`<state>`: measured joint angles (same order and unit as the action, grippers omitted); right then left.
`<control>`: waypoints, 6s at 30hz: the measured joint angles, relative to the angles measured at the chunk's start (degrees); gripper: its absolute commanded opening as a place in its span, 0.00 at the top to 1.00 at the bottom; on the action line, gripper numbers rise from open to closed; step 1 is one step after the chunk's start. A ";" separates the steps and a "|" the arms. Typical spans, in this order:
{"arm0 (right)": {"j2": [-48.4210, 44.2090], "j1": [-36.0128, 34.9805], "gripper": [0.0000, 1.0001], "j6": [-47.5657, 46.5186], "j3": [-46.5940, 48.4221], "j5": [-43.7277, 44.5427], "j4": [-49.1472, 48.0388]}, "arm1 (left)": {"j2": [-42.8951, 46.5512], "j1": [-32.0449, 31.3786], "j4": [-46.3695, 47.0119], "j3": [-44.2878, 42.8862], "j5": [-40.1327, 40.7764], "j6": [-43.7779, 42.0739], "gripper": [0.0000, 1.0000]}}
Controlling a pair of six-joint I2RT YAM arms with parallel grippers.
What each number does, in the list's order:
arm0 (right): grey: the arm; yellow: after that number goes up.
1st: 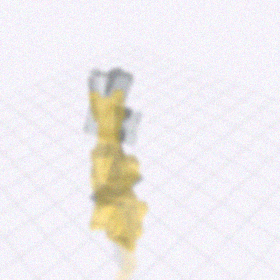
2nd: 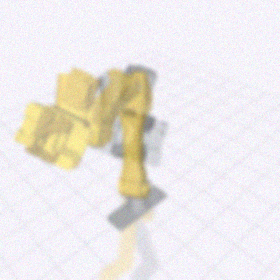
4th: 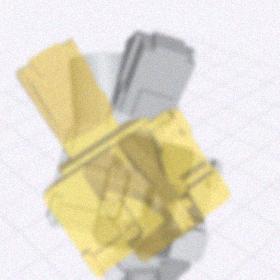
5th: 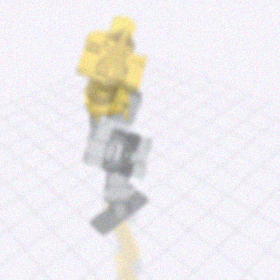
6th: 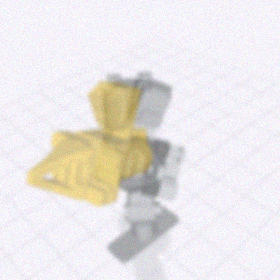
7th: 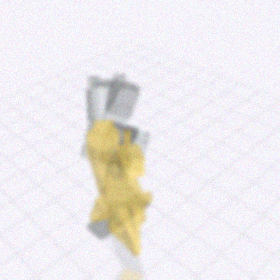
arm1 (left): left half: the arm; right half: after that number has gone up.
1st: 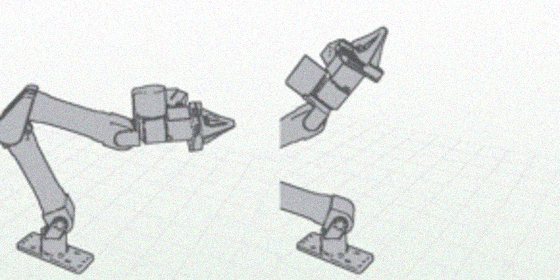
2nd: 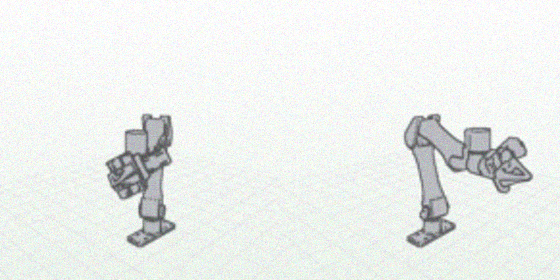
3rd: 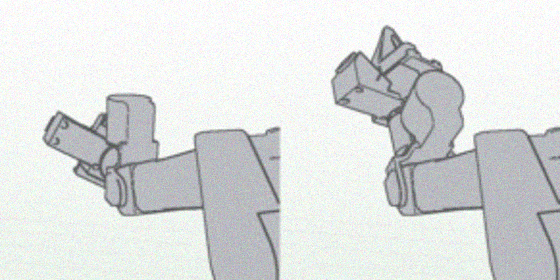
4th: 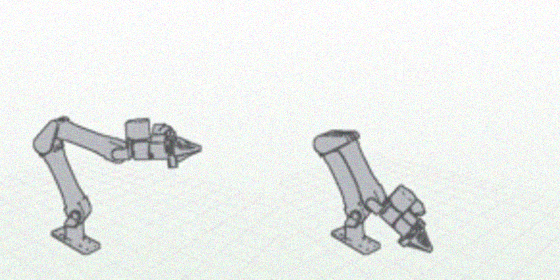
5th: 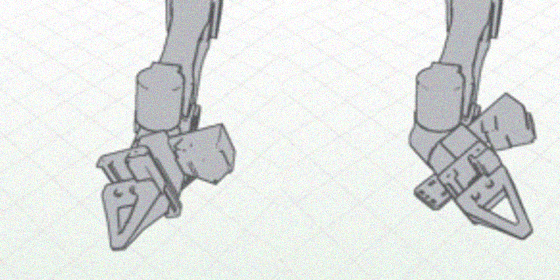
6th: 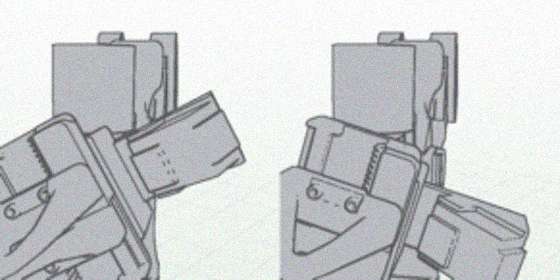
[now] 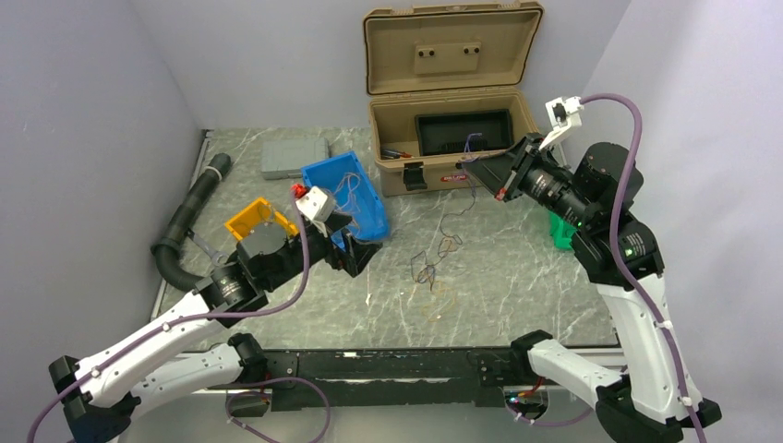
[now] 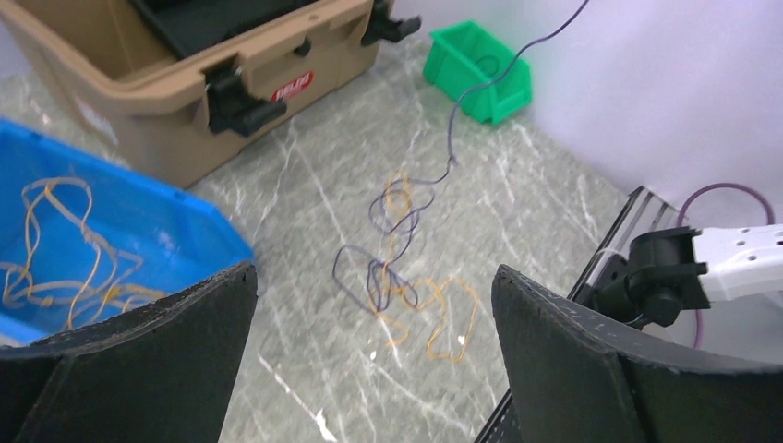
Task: Untangle the cables
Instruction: Untie the cable, then place the cable in the bin.
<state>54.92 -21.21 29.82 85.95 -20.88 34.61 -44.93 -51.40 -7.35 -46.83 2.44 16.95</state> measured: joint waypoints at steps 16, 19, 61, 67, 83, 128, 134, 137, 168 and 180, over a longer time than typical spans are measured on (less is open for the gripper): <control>3.76 0.00 1.00 11.56 0.22 -8.81 -11.72 | -16.37 0.00 21.46 -2.45 -7.06 -7.06 0.01; 3.74 0.00 1.00 12.52 0.22 -9.44 -12.59 | -22.64 0.00 25.16 -5.33 -8.70 -7.26 0.00; -4.96 0.00 1.00 0.13 -30.97 0.66 -9.73 | -26.84 -1.27 16.55 -18.05 -11.80 -4.00 1.00; -2.89 -0.13 1.00 -1.27 -34.99 -6.38 -18.34 | -25.03 3.65 9.99 -19.93 -11.58 -3.61 1.00; 13.31 -11.91 0.96 -11.87 -37.31 -7.48 -38.25 | -24.68 12.90 -0.63 -21.97 -13.14 -1.42 1.00; 29.03 -15.72 0.99 -10.62 -47.04 9.60 -32.57 | -45.33 32.35 -6.49 -32.50 -13.07 0.72 1.00; 19.37 -15.28 0.55 -4.28 -50.88 18.47 -25.86 | -48.96 34.01 -9.90 -35.80 -10.49 0.76 1.00; 12.61 -14.62 0.06 -3.37 -52.26 19.69 -24.98 | -50.53 34.91 -10.60 -36.70 -10.21 0.81 1.00; 46.95 -20.79 0.23 -4.66 -29.20 32.65 -27.36 | -54.25 35.80 -12.28 -39.98 -10.25 0.81 1.00; 39.76 -20.44 1.00 3.19 -38.16 44.35 -25.44 | -54.25 36.70 -12.31 -39.98 -10.40 0.79 1.00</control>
<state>94.67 -41.65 33.01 47.79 23.46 9.17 -99.18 -14.70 -19.66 -86.80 -7.97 17.74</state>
